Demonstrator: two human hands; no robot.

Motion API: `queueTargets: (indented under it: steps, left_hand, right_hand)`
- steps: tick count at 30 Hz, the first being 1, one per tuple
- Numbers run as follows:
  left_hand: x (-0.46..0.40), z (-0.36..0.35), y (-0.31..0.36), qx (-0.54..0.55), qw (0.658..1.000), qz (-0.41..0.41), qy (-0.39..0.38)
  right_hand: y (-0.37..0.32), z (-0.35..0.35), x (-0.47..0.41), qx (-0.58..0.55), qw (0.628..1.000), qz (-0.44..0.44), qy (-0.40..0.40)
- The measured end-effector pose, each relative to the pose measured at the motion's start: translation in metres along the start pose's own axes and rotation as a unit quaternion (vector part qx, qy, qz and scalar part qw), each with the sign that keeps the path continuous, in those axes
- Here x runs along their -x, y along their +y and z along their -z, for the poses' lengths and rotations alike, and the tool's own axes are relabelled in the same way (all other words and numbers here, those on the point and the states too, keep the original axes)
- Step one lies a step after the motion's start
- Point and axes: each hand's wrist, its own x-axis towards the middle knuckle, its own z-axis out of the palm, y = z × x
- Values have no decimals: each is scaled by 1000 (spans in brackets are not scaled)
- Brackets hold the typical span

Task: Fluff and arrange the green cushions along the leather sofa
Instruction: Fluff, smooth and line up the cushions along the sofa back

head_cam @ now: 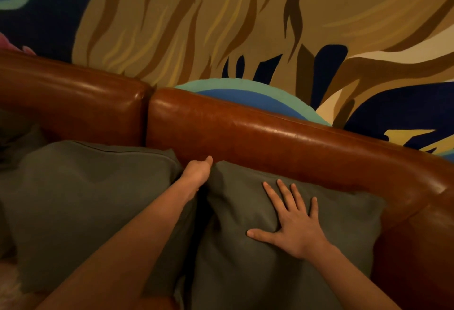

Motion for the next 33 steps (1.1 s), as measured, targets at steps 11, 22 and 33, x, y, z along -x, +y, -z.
queueTargets:
  steps: [11, 22, 33]
  left_hand:
    - [-7, 5, 30, -261, 957, -36, -123]
    - [-13, 26, 28, -144, 963, 123, -191]
    - [-12, 19, 30, -232, 957, -28, -174]
  right_hand:
    - [10, -2, 5, -6, 1000, -6, 1]
    - [12, -3, 6, -21, 1000, 6, 2]
    - [15, -5, 4, -27, 1000, 4, 3]
